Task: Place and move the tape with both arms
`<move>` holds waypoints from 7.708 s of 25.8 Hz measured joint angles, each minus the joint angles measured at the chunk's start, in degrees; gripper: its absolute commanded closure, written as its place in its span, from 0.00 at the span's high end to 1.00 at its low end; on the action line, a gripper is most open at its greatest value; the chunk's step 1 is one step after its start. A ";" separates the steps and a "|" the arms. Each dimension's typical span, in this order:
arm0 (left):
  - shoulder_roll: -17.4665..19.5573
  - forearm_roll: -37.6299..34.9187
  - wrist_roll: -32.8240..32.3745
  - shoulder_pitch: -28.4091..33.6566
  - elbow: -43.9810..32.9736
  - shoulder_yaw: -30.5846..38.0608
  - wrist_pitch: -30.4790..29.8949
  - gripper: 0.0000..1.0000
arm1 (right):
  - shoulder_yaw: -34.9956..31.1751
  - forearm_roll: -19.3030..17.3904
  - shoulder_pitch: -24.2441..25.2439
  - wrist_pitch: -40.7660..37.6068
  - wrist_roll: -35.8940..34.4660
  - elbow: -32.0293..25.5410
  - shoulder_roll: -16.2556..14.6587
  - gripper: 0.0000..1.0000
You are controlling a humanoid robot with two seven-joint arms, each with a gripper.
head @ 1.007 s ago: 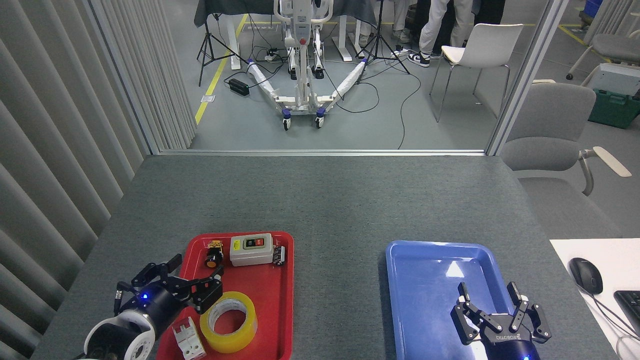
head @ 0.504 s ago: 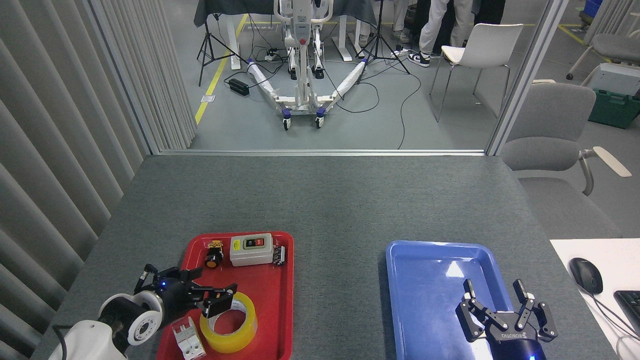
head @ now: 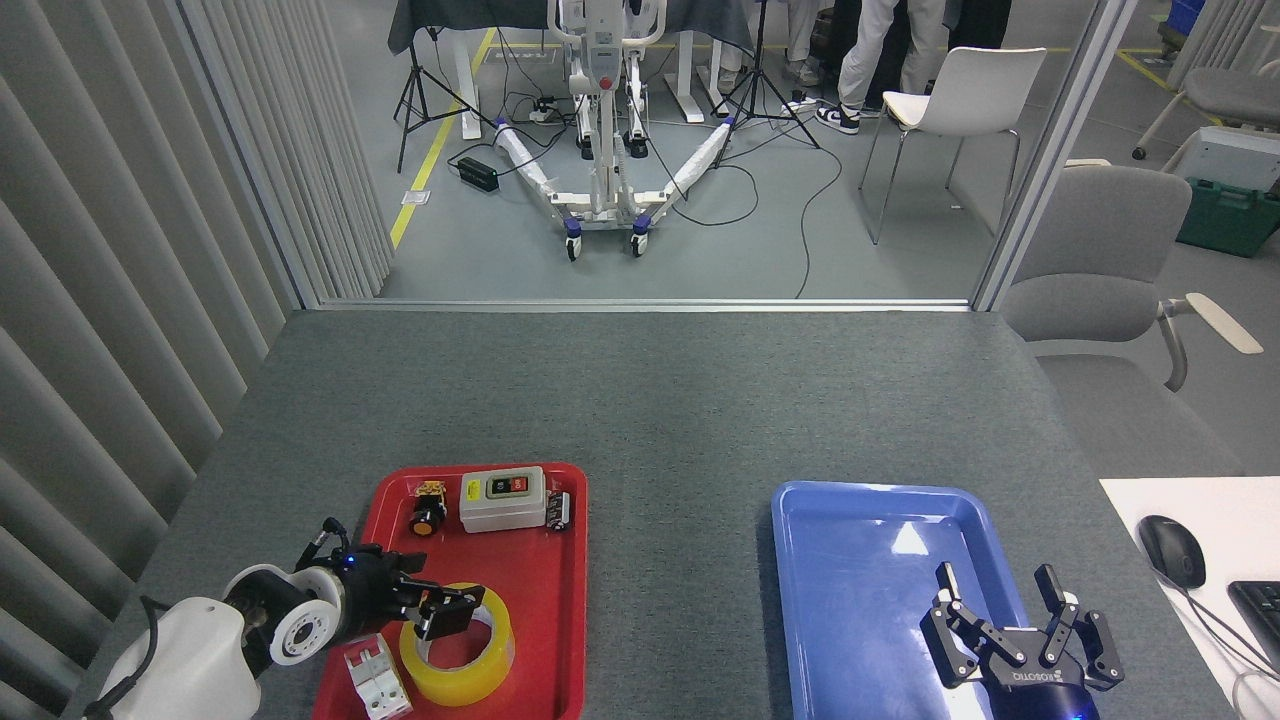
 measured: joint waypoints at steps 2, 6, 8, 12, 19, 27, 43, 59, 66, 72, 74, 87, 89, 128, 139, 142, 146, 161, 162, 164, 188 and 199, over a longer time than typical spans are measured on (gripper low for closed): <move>0.94 0.74 0.02 -0.50 0.22 -1.41 0.02 0.90 | 0.00 -0.23 0.06 0.00 -0.02 -0.03 0.08 0.99; 2.46 1.61 0.00 -0.87 1.84 -3.75 -0.04 0.88 | -0.36 0.10 0.16 -0.04 -0.05 -0.05 0.57 0.99; 2.81 1.74 -0.17 -1.25 2.95 -4.63 -0.23 0.84 | -0.65 1.32 0.23 -0.17 -0.15 -0.06 1.04 0.99; 3.21 1.84 -1.33 -2.54 4.37 -6.42 -0.37 0.81 | -1.33 4.71 0.44 -0.31 -0.22 -0.21 2.73 0.99; 2.94 1.87 -5.13 -4.54 6.33 -8.76 -0.48 0.63 | -1.91 6.26 0.89 -0.31 -0.32 -0.87 3.97 0.99; 2.47 1.84 -6.92 -8.68 8.54 -14.32 -1.38 0.30 | -1.86 6.38 0.93 -1.78 -0.14 -1.32 5.23 0.99; -0.12 2.44 -6.54 -11.74 6.58 -10.92 -9.65 0.00 | -1.21 6.49 0.91 -1.89 0.16 -1.40 5.41 1.00; -28.61 6.03 4.30 -2.77 10.20 19.70 -32.08 0.00 | -1.27 6.54 1.91 -4.52 -0.11 -1.61 5.81 0.99; -31.99 13.31 5.91 -0.71 18.68 22.49 -32.26 0.00 | -5.35 6.74 7.16 -17.17 -0.42 -4.71 5.67 1.00; -32.79 14.21 6.13 1.65 19.38 19.98 -32.35 0.00 | -9.17 6.69 9.13 -39.29 -1.47 -5.75 4.25 1.00; -32.79 14.23 6.26 2.30 19.27 18.39 -32.35 0.00 | -9.41 6.51 8.92 -43.06 -1.55 -5.75 3.52 1.00; -33.89 14.16 8.24 2.73 18.34 9.47 -32.37 0.00 | -6.67 6.21 7.47 -46.53 -5.83 -5.61 1.27 0.99; -34.46 14.13 8.24 2.65 18.32 8.96 -32.37 0.00 | -5.21 6.32 7.06 -46.54 -5.83 -5.53 1.19 0.99; -37.81 13.01 9.63 0.30 18.69 4.31 -32.17 0.99 | -5.30 6.51 12.06 -46.76 -2.59 -7.42 2.71 0.02; -32.88 12.81 9.78 -0.34 18.74 14.89 -32.36 0.98 | -8.84 6.12 13.99 -46.55 5.02 -8.05 3.77 0.00; -28.79 11.58 9.66 -0.06 18.43 19.54 -32.34 0.98 | -8.93 6.05 13.38 -46.55 5.66 -7.99 3.35 0.00; -25.46 5.37 10.57 1.55 16.50 27.88 -32.34 0.98 | -8.51 3.65 9.97 -46.13 9.91 -7.63 2.47 0.01; -25.89 -31.14 41.21 27.71 -10.41 46.98 -2.28 0.99 | 4.70 -10.00 -9.68 -10.40 43.10 -1.80 -7.23 0.03; -25.89 -31.30 43.08 28.83 -10.87 46.97 -0.17 0.99 | 5.82 -10.66 -10.73 -9.00 44.13 -1.14 -7.70 0.03; -25.86 -31.52 45.20 30.29 -11.21 46.87 2.77 0.99 | 7.64 -11.98 -12.57 -6.57 47.81 0.03 -8.14 0.02; -25.83 -29.26 37.46 31.29 -16.41 47.28 -6.43 0.99 | 18.74 -16.67 -22.54 17.27 66.78 7.55 -5.67 1.00; -25.84 -28.04 37.25 31.56 -16.87 48.26 -5.83 0.99 | 17.54 -16.19 -20.57 16.56 57.22 6.09 -6.12 1.00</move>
